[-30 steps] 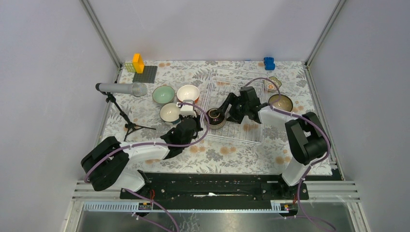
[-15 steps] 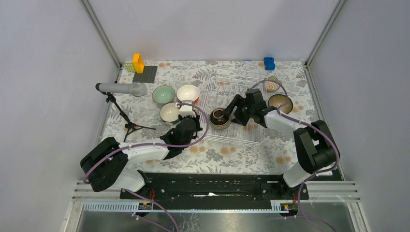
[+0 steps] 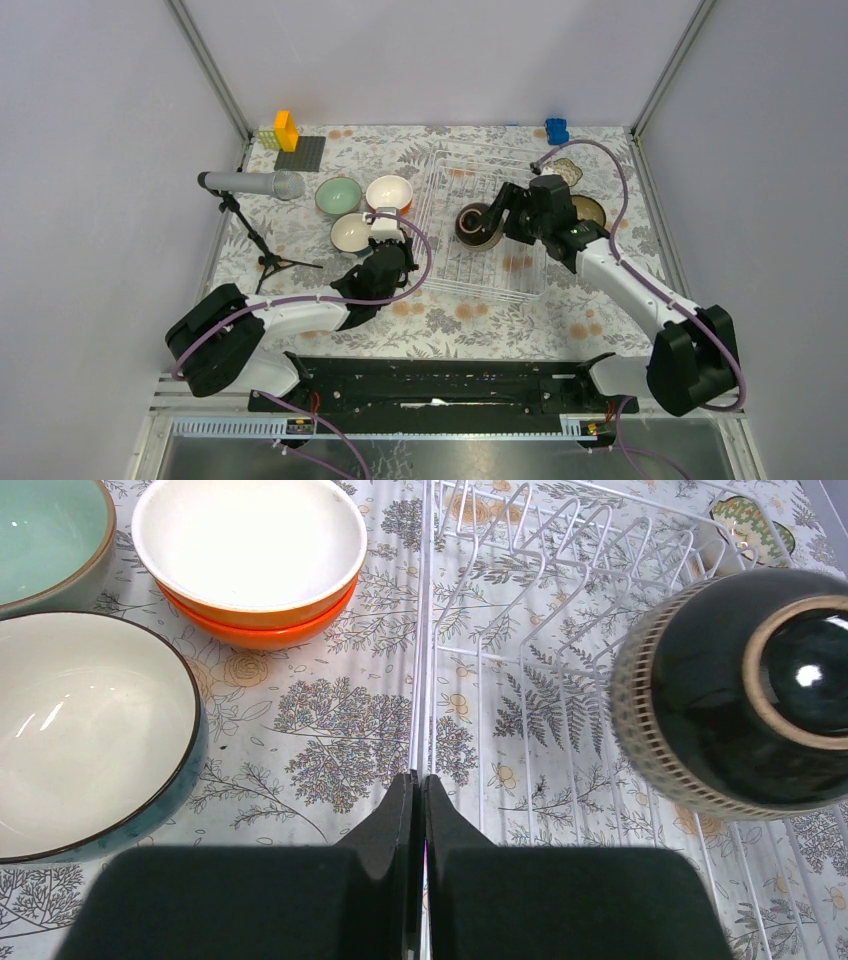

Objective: Unload the bowls from the dish rack

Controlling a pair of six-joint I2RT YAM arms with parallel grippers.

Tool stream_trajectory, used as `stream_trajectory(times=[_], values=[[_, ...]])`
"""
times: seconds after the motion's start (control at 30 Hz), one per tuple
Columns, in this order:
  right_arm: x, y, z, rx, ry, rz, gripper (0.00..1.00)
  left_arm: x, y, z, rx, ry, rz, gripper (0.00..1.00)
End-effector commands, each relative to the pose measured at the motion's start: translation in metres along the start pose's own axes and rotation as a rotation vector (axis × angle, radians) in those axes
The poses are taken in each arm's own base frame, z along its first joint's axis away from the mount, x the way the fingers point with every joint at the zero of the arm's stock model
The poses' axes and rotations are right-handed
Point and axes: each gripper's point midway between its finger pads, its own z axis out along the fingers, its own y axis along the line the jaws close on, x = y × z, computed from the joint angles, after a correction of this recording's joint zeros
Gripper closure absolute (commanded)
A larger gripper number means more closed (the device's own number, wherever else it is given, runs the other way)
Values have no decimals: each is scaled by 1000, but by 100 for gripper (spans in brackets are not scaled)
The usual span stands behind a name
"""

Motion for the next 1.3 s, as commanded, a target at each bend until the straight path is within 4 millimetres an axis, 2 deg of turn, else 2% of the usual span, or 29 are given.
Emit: stream_trajectory(times=[0.0,0.2,0.37,0.6,0.8,0.93,1.07,1.13,1.27], values=[[-57,2,-38,97,-194,-193,49,-36,-1,-2,-19,-115,-85,99],[-70,-41,-61,358,-241,-310,51,-35,-2,-2,-16,-113,-85,99],[-70,-57,-69,484,-233,-355,54,-35,-3,-1,-13,-110,-83,99],[-56,-56,-54,584,-191,-442,53,-35,-4,-2,-6,-107,-83,99],[-45,-68,-36,711,-132,-508,49,-35,-5,-1,-7,-106,-79,99],[-39,-67,-28,746,-98,-538,38,-35,-5,-1,-7,-106,-79,99],[-29,-61,-19,700,-69,-538,12,-34,-5,0,-7,-103,-77,99],[-23,-57,-15,654,-57,-534,2,-34,-5,0,-6,-103,-77,99],[-13,-43,-7,542,-28,-517,0,-34,-5,0,-6,-103,-76,99]])
